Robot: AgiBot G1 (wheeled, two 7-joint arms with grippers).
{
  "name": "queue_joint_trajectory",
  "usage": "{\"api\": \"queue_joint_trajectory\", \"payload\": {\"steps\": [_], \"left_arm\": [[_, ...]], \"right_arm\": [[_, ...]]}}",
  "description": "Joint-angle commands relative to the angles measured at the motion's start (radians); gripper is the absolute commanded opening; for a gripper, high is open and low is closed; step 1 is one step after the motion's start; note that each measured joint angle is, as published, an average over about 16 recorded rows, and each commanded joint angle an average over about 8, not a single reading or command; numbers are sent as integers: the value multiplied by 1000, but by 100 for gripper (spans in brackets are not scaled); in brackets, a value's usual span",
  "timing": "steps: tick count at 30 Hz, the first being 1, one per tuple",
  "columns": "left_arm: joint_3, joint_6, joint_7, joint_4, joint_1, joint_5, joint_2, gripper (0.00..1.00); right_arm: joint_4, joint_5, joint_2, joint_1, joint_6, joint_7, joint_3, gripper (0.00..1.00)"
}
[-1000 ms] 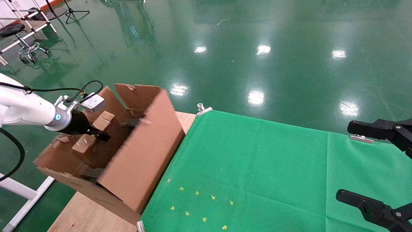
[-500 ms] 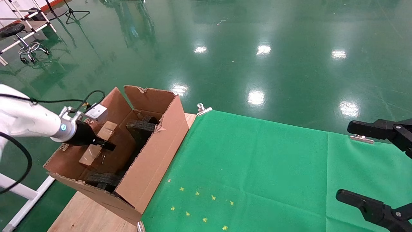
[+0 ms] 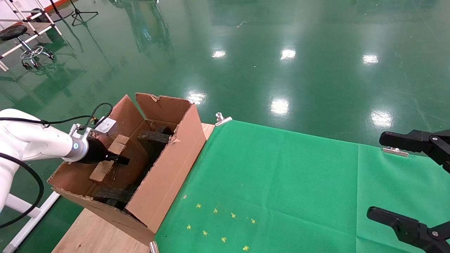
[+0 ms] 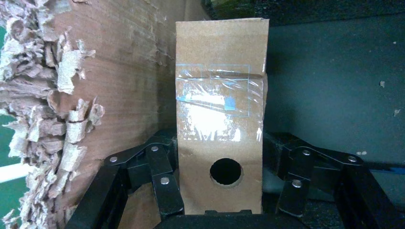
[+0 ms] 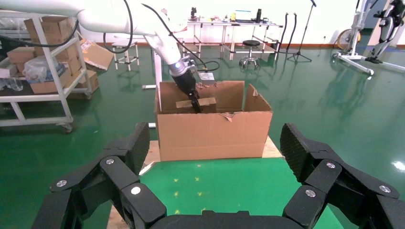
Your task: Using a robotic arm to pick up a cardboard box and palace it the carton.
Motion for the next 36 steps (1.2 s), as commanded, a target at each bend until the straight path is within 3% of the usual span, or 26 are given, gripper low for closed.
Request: {"api": "queue_joint_trajectory", "payload": {"steps": [1,27,36], "left_arm": [[-3,-5,-3,1,4,-4,0,100],[-4,15,13,-14,-16,-5,-6,100],[-115,206,151,-163,-69,-174,-128,100]], "right_arm": [[0,0,0,0,0,0,0,100],[0,0,0,0,0,0,0,100],[0,0,0,0,0,0,0,100]]}}
